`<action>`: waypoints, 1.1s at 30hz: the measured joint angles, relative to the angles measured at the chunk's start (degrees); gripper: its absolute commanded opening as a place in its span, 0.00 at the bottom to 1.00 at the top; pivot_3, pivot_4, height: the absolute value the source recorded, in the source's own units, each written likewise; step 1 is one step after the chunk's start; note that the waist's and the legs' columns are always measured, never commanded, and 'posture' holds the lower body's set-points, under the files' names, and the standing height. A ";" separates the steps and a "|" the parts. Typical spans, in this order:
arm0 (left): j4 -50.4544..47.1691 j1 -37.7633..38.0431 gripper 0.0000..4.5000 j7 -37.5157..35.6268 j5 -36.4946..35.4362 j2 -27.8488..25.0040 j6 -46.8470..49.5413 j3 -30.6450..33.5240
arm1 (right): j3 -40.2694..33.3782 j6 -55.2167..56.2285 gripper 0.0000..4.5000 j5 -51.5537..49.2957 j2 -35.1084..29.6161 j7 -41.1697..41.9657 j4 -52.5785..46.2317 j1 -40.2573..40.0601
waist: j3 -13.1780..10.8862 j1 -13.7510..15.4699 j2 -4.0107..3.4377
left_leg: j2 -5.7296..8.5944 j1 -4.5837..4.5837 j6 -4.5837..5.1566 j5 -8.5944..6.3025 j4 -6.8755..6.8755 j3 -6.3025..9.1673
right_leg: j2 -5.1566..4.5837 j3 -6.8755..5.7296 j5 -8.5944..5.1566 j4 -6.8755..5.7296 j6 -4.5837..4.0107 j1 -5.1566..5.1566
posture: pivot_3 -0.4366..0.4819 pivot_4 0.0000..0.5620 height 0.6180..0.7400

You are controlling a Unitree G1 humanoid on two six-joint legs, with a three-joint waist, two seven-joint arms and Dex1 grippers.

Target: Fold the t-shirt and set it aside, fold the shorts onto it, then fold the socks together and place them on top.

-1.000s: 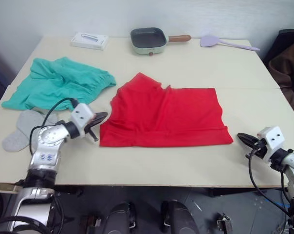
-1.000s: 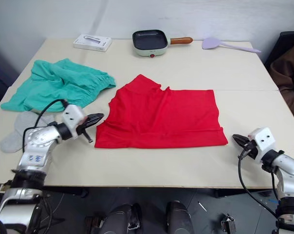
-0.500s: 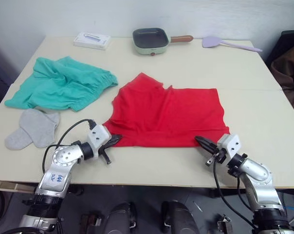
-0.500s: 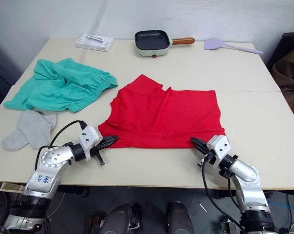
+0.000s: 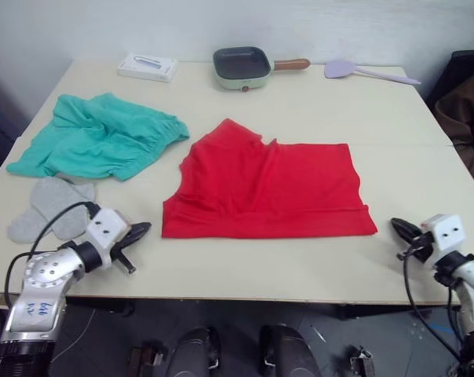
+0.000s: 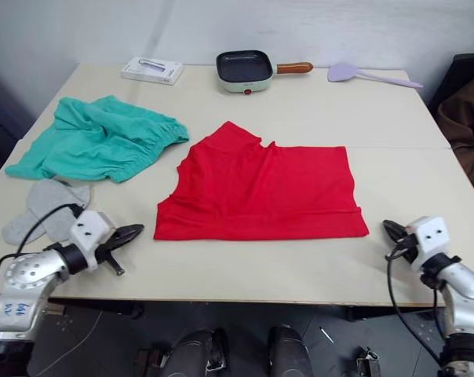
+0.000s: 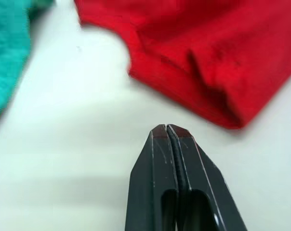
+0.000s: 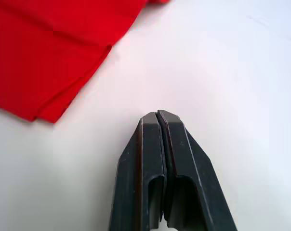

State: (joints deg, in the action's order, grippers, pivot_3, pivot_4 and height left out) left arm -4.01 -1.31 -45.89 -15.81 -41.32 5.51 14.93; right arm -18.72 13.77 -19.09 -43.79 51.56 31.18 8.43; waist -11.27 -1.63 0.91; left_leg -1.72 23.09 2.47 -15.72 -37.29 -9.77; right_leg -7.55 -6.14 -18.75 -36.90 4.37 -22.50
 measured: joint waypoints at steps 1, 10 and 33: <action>-0.80 -0.02 0.21 -2.70 -1.43 -1.47 -0.50 0.39 | 0.87 -0.56 0.21 -0.25 -2.02 3.87 -1.46 -0.79 | 0.01 0.00 -0.03 | 0.00 -0.01 0.18 0.12 0.05 0.00 | 0.02 -0.01 -0.01 0.01 -0.01 0.00 | 0.48 0.27 1.00; -2.40 -5.29 0.70 -10.35 6.23 -6.24 -9.53 -10.04 | 8.50 10.06 0.68 7.60 -6.74 13.68 -2.15 2.35 | 0.06 -0.04 -0.14 | 0.05 -0.05 0.00 0.03 0.07 -0.12 | 0.04 0.04 0.02 0.06 0.05 0.02 | 0.48 0.27 1.00; 5.03 -10.01 0.00 -5.26 17.26 -6.63 -13.16 -17.96 | 18.12 13.68 0.00 14.07 -6.72 14.50 3.67 13.18 | 0.14 -0.17 -0.20 | -0.06 -0.87 -0.19 -0.07 0.27 -0.06 | 0.01 0.03 -0.05 0.13 -0.11 0.71 | 0.48 0.27 1.00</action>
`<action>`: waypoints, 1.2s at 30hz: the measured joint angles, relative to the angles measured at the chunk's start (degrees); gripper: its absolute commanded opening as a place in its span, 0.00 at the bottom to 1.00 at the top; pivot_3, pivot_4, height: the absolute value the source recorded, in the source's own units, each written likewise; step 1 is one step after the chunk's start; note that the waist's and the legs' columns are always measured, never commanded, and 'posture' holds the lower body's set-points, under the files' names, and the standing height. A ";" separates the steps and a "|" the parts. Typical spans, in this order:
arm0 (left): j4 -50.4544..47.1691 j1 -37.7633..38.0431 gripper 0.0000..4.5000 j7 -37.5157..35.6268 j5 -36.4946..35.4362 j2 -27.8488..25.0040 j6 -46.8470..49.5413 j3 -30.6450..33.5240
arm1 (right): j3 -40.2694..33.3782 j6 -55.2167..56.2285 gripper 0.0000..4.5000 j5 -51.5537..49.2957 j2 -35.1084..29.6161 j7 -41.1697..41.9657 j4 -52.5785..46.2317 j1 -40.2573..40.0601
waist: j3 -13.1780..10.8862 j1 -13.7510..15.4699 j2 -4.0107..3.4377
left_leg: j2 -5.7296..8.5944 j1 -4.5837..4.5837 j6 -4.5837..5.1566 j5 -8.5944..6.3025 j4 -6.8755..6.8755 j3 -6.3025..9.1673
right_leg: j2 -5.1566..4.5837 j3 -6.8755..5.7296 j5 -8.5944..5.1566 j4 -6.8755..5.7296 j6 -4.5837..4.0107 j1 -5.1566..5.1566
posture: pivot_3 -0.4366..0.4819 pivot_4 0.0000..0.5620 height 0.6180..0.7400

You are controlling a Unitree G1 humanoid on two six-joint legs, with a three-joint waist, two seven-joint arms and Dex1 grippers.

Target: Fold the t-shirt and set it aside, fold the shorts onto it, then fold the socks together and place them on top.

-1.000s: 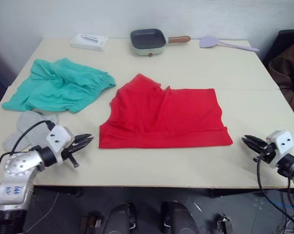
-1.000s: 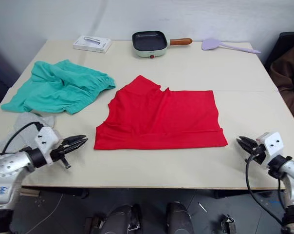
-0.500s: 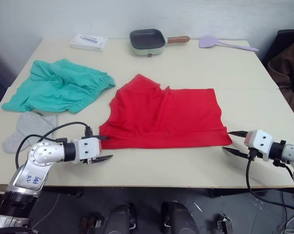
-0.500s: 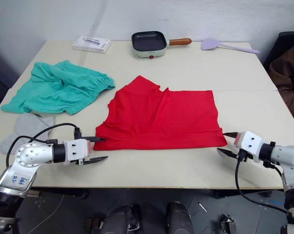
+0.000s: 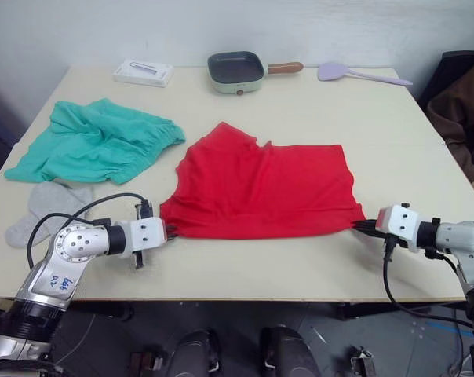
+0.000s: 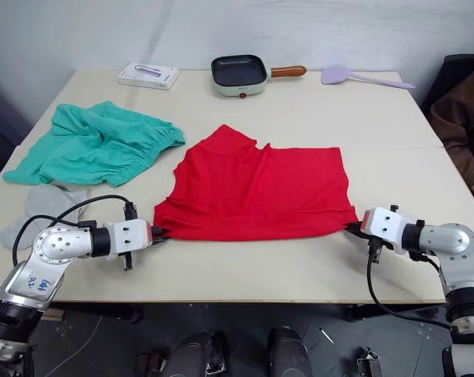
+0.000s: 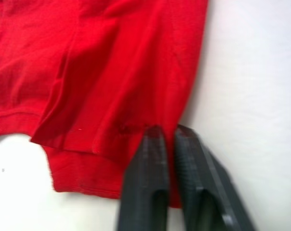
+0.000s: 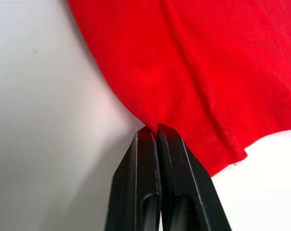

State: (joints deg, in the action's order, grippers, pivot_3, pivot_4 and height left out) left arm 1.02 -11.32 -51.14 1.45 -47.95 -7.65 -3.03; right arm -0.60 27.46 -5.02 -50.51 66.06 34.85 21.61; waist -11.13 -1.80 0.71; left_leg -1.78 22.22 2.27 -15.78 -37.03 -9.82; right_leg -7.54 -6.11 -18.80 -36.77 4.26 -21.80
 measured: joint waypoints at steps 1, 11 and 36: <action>-0.79 0.87 0.00 -0.33 -0.46 -0.58 0.33 0.39 | 0.00 -0.12 0.00 -0.40 -0.42 0.48 -0.78 -0.61 | 0.01 -0.04 -0.01 | -0.01 0.00 -0.03 -0.04 0.01 0.00 | 0.00 0.00 -0.02 0.00 -0.04 -0.01 | 0.48 0.27 1.00; -17.32 20.63 0.00 -2.36 -6.29 -4.69 5.45 9.45 | -4.70 -6.04 0.00 -9.17 -6.33 7.50 -13.28 -16.06 | -0.01 0.15 -0.09 | 0.00 0.06 0.09 -0.42 0.03 0.00 | 0.01 -0.03 -0.13 0.31 -0.23 0.08 | 0.48 0.27 1.00; -29.61 41.29 0.92 -12.09 -25.33 -5.12 22.02 32.62 | -16.51 -23.04 0.77 -18.69 -10.76 11.03 -30.93 -40.35 | -0.10 0.36 -0.20 | 0.02 0.14 0.23 -0.51 0.46 0.13 | 0.02 -0.09 -0.05 1.09 -0.08 0.15 | 0.48 0.27 1.00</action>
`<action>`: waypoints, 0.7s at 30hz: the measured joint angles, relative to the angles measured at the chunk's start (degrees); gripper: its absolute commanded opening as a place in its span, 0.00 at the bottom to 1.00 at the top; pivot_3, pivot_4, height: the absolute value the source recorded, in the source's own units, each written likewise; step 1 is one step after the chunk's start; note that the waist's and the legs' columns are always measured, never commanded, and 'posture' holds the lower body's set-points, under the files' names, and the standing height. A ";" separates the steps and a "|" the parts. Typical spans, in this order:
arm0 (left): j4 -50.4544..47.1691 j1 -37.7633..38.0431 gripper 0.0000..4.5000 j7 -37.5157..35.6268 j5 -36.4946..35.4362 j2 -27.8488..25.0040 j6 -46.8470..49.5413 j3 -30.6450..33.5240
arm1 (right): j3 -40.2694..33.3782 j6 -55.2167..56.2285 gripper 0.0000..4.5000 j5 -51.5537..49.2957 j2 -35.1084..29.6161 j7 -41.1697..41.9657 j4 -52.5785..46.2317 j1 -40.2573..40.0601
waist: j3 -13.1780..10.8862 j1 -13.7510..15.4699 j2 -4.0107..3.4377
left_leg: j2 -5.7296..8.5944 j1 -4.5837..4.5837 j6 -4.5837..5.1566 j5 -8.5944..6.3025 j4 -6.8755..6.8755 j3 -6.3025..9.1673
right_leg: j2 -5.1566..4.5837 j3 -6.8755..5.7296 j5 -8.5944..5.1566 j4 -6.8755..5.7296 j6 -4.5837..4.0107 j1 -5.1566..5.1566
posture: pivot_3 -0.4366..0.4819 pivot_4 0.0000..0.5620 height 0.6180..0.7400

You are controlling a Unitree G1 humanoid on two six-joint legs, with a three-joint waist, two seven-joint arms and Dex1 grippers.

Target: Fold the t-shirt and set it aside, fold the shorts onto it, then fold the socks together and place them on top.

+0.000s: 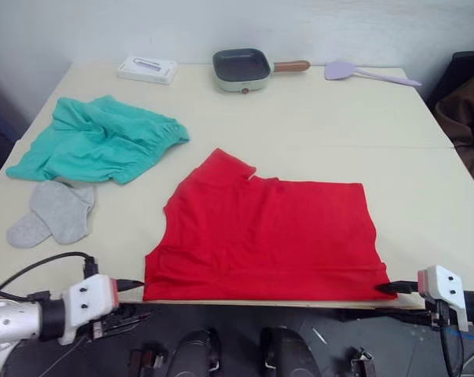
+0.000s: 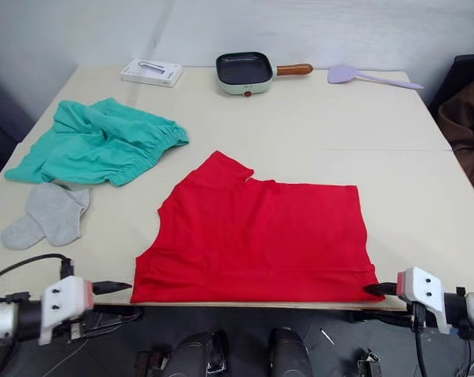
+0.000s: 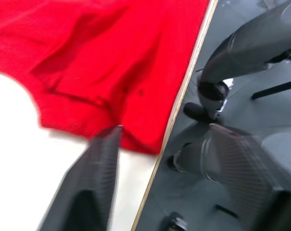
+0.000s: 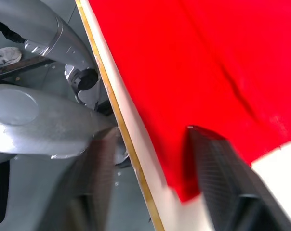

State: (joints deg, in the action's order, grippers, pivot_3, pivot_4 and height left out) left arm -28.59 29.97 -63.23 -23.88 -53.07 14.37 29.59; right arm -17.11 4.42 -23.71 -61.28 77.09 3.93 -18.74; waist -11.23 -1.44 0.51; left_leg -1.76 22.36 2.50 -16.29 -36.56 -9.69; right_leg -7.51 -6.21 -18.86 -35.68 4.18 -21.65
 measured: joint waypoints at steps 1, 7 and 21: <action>0.47 -1.56 0.99 -0.83 -3.02 -1.34 3.31 2.05 | -1.45 -2.36 0.84 -0.84 -1.43 0.54 0.39 0.93 | 0.00 -0.05 0.00 | -0.01 0.00 0.02 0.01 0.00 0.01 | 0.00 0.00 0.01 0.00 0.01 -0.01 | 0.48 0.27 1.00; 12.00 -24.96 1.00 0.00 -11.73 -8.42 15.77 0.57 | 0.04 -8.12 1.00 -0.84 -5.66 2.75 13.41 24.70 | -0.18 -0.26 -0.29 | 0.00 -0.07 -0.05 0.19 0.03 0.05 | 0.02 -0.05 0.11 -0.04 0.06 -0.17 | 0.48 0.27 1.00; 33.72 -61.39 1.00 6.85 1.88 5.71 17.02 -30.25 | 16.85 -0.53 1.00 19.89 14.63 -10.81 62.83 74.85 | -0.31 -0.52 -0.18 | -0.01 1.07 0.22 0.65 -0.54 -0.45 | 0.77 0.23 0.09 -1.19 -0.02 -1.33 | 0.48 0.27 1.00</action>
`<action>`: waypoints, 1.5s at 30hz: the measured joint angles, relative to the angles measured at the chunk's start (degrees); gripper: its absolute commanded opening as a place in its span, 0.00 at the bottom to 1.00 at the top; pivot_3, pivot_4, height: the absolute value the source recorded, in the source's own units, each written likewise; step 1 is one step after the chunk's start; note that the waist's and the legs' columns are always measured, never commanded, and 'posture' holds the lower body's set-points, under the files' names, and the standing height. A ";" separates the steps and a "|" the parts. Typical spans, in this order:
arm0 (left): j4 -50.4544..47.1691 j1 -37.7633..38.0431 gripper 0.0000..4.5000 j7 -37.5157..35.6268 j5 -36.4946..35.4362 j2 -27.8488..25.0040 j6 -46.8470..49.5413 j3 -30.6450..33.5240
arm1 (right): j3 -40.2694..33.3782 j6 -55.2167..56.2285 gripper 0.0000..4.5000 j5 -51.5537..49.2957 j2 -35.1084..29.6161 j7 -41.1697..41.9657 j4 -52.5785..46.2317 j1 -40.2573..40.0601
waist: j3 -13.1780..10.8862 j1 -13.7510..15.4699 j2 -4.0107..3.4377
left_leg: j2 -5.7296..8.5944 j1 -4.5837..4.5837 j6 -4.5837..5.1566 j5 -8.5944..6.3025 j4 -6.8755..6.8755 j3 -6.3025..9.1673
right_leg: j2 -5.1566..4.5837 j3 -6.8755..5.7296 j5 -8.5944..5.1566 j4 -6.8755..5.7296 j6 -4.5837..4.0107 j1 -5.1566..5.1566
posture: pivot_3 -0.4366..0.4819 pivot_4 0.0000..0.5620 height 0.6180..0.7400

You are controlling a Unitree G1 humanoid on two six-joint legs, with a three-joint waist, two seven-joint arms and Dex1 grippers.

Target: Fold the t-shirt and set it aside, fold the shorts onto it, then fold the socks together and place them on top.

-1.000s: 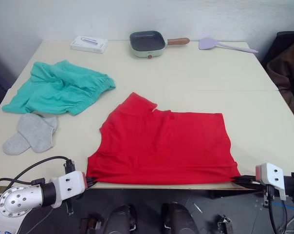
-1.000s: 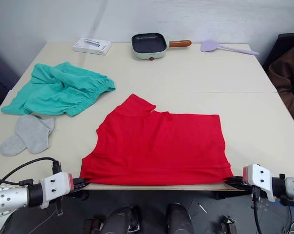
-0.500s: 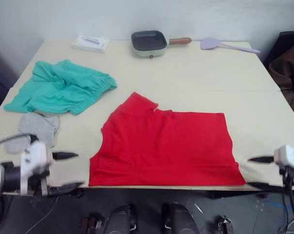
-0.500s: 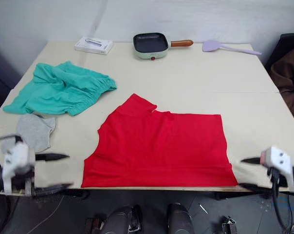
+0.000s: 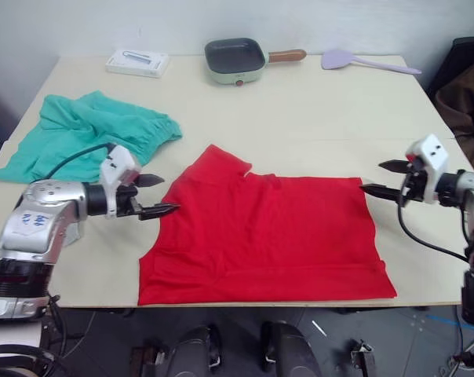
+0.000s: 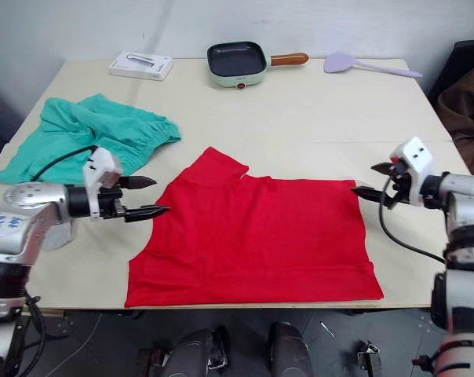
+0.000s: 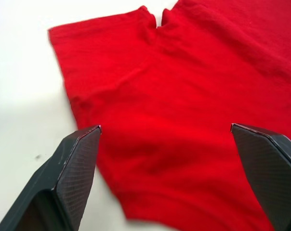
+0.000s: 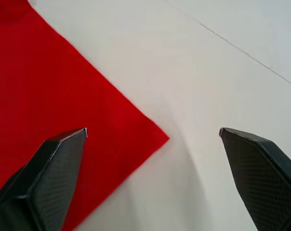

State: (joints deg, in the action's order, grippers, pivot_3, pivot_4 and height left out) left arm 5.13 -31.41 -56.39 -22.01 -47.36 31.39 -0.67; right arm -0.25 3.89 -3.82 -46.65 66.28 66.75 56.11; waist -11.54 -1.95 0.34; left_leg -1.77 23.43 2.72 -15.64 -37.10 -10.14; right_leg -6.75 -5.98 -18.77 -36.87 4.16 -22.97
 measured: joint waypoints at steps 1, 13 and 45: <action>-0.04 0.05 1.00 0.02 0.25 0.30 0.10 -0.32 | 0.15 -0.29 1.00 1.09 0.91 -1.16 2.11 1.30 | -0.01 -0.01 0.01 | 0.01 0.00 0.01 0.00 -0.04 -0.01 | 0.00 0.03 0.01 -0.01 0.01 0.00 | 0.48 0.27 1.00; -4.59 5.22 1.00 3.92 2.19 3.34 1.03 -0.33 | 1.55 -6.56 0.91 7.44 5.64 -7.91 9.23 7.01 | -0.01 -0.08 0.02 | -0.14 -0.13 -0.17 0.28 -0.33 0.09 | -0.36 0.16 0.03 -0.13 0.07 0.14 | 0.48 0.27 1.00; 63.50 -35.34 0.91 15.86 19.98 22.28 -18.31 -2.73 | -0.77 -3.73 0.00 7.75 6.71 -3.18 7.38 4.75 | 0.03 -0.10 0.15 | -0.04 -0.14 -0.03 0.35 -0.41 0.06 | 0.04 -0.12 0.11 -0.36 0.21 0.25 | 0.48 0.27 1.00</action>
State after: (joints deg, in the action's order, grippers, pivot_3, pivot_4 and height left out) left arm 68.62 -66.76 -40.52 -2.03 -25.08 13.08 -3.40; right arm -1.02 0.16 3.93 -39.93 63.10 74.14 60.86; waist -11.52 -2.05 0.48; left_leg -1.82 23.29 2.69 -15.29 -37.51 -10.09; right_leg -6.71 -6.10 -18.66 -37.23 4.37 -22.72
